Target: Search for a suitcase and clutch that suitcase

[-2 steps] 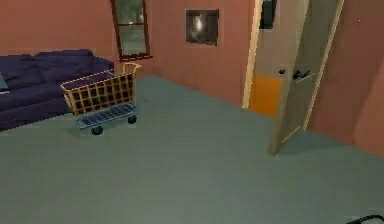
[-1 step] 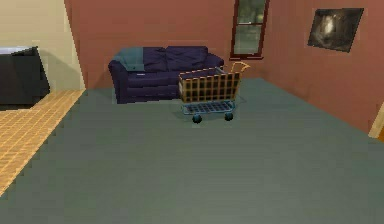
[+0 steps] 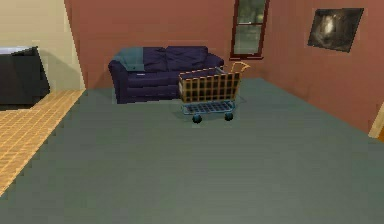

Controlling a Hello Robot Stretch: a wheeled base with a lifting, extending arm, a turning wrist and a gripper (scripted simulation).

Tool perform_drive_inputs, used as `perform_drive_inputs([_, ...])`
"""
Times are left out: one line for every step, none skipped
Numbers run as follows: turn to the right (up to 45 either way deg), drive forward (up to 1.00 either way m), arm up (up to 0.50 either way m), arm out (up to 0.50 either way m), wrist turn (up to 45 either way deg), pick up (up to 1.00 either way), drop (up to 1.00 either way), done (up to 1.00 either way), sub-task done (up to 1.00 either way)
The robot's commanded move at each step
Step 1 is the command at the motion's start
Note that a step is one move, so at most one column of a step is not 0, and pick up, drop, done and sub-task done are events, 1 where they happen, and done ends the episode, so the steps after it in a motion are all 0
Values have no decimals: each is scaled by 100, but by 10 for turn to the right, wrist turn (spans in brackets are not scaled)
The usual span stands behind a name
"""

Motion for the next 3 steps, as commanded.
perform_drive_inputs([0,0,0,18,0,0,0,0,0])
perform_drive_inputs([0,0,0,0,450,0,0,0,0])
perform_drive_inputs([0,0,0,0,450,0,0,0,0])
